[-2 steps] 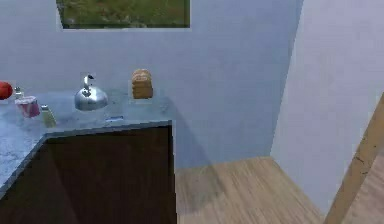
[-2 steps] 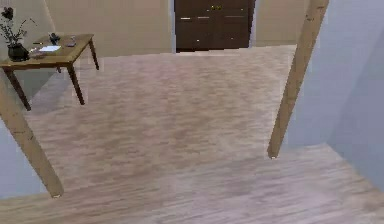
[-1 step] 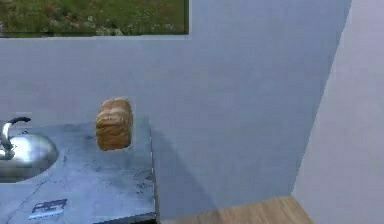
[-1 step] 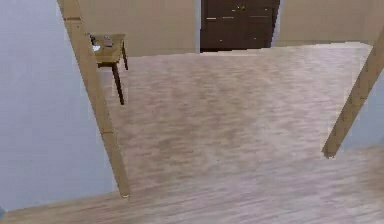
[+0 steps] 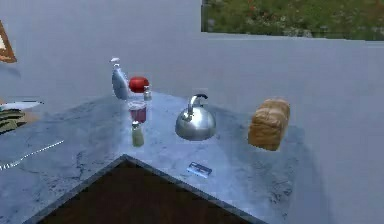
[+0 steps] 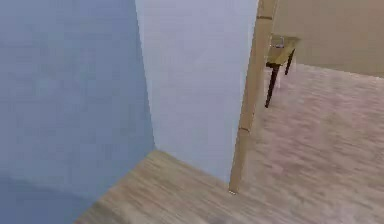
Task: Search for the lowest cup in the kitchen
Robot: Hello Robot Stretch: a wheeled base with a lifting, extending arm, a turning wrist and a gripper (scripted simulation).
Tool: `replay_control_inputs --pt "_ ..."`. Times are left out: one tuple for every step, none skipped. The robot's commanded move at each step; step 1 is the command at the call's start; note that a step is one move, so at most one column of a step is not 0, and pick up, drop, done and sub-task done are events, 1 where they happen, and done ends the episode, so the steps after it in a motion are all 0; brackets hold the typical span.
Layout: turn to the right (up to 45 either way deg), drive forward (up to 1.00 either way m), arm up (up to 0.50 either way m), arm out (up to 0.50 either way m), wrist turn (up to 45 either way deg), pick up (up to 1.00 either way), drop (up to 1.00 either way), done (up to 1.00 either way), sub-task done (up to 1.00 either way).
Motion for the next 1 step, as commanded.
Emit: replay_control_inputs --pt "-45.0 0.0 0.0 0.0 0.0 0.0 0.0 0.0 0.0"
